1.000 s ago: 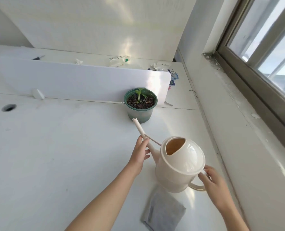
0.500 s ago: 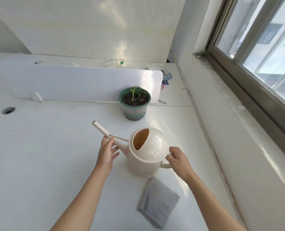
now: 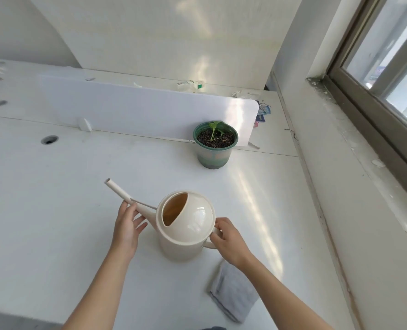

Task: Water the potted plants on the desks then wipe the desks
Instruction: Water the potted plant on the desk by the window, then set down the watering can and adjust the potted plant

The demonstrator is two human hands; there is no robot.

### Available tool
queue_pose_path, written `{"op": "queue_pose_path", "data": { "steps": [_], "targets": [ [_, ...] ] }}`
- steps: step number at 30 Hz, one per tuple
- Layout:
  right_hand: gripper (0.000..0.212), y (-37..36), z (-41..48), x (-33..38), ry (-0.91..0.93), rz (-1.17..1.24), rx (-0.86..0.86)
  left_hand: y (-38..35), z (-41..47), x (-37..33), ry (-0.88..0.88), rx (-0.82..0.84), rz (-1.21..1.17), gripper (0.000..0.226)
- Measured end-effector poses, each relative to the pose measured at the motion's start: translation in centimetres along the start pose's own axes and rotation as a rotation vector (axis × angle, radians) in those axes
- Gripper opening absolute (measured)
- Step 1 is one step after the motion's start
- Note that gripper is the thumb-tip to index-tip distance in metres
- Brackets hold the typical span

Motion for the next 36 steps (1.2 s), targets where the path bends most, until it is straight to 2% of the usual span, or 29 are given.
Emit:
{"op": "queue_pose_path", "data": {
  "steps": [5,9,12,14,16,18,21,26,31,35,36],
  "targets": [
    [0.006,-0.6,0.6,0.4,0.036,0.000,-0.008,1.1,0.1,0.3,0.018,-0.040,-0.006,0.020],
    [0.015,-0.7,0.8,0.6,0.054,0.001,0.006,1.7,0.2,0.5,0.052,-0.054,0.013,0.019],
    [0.008,-0.6,0.9,0.3,0.067,0.001,0.037,1.8,-0.3,0.1,0.049,-0.098,0.164,0.033],
    [0.003,-0.1,1.2,-0.1,0.086,0.018,0.069,1.8,-1.1,-1.1,-0.014,-0.166,0.325,0.040],
    [0.010,1.2,1.9,-0.3,0.103,0.032,0.049,1.3,-1.6,-3.0,-0.119,-0.196,0.401,0.038],
    [0.020,3.2,3.2,-0.4,0.081,0.071,-0.036,-0.7,-1.4,-4.9,-0.176,-0.149,0.367,0.034],
    [0.021,6.3,5.9,-0.4,0.032,0.124,-0.160,-5.3,0.6,-6.0,-0.191,-0.025,0.383,0.030],
    [0.025,9.9,10.8,-1.0,-0.092,0.251,-0.291,-12.9,6.4,-4.8,-0.172,0.174,0.514,0.039],
    [0.044,11.1,15.8,-1.7,-0.211,0.438,-0.365,-18.4,12.5,-2.6,-0.075,0.245,0.510,0.049],
    [0.052,11.2,19.8,-2.1,-0.239,0.534,-0.322,-20.3,17.1,-0.4,-0.023,0.224,0.396,0.024],
    [0.051,11.2,20.6,-2.1,-0.231,0.556,-0.310,-20.6,18.1,0.1,-0.020,0.213,0.374,0.023]
  ]
}}
Point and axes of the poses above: each hand's wrist, its own z-axis towards the middle knuckle, its own y-axis out of the back of the hand, x = y × z, the point moved 4 cm from there along z, towards the middle knuckle, and after that the axes turned 14 degrees about -z, right-handed, at the moved point
